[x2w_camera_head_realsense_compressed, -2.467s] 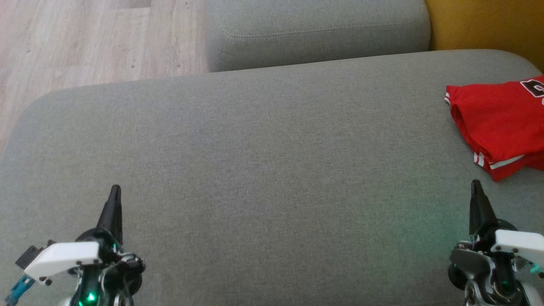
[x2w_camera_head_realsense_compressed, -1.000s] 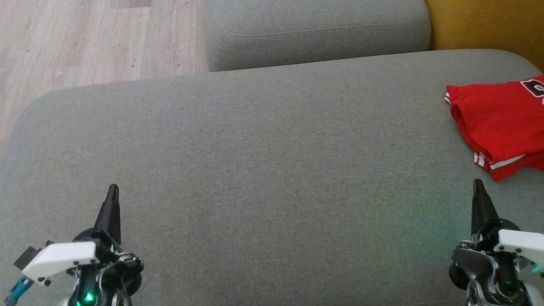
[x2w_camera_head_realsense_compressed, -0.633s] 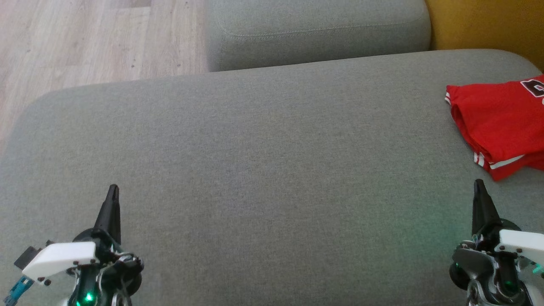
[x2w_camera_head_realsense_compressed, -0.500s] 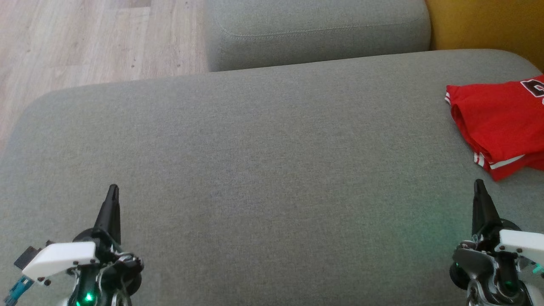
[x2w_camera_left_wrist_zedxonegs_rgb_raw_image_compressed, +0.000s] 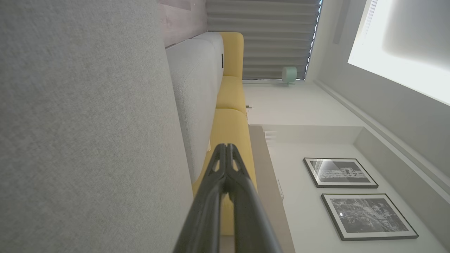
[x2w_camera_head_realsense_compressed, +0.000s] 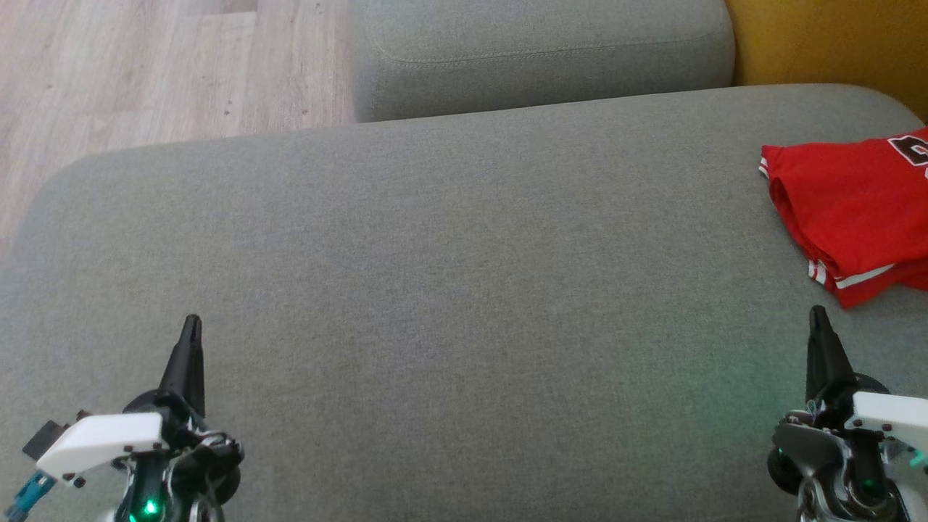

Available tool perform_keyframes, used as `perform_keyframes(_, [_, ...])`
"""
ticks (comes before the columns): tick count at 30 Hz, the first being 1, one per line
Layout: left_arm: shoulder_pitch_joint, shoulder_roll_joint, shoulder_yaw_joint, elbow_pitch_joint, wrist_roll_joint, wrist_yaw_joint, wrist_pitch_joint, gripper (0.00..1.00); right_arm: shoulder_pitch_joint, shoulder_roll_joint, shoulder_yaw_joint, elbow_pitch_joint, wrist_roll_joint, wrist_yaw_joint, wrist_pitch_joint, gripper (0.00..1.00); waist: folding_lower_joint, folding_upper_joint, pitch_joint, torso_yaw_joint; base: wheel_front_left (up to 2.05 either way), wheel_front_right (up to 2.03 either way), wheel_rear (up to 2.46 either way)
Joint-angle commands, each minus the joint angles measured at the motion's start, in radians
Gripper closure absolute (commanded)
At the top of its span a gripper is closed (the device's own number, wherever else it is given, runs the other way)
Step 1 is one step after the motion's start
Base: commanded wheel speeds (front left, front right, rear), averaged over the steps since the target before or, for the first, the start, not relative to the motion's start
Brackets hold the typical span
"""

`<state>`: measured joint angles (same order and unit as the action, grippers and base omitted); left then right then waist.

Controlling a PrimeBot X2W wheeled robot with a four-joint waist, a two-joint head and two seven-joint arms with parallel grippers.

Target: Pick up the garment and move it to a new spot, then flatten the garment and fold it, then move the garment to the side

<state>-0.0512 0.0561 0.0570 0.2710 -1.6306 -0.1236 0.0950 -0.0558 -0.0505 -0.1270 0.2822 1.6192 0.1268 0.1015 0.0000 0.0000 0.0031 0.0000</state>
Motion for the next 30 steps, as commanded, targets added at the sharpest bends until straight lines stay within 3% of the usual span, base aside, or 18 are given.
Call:
perform_keyframes(1, [-0.055, 0.006, 0.04, -0.027, 0.008, -0.007, 0.005, 1.0, -0.051, -0.005, 0.02, -0.038, -0.005, 0.004, 0.006, 1.0, 0.0, 0.0, 0.0, 0.0, 0.0, 0.0, 0.0])
perform_keyframes(30, [-0.056, 0.002, 0.046, -0.026, 0.013, -0.007, 0.01, 1.0, -0.052, -0.003, 0.017, -0.038, -0.007, 0.004, 0.008, 1.0, 0.0, 0.0, 0.0, 0.0, 0.0, 0.0, 0.0])
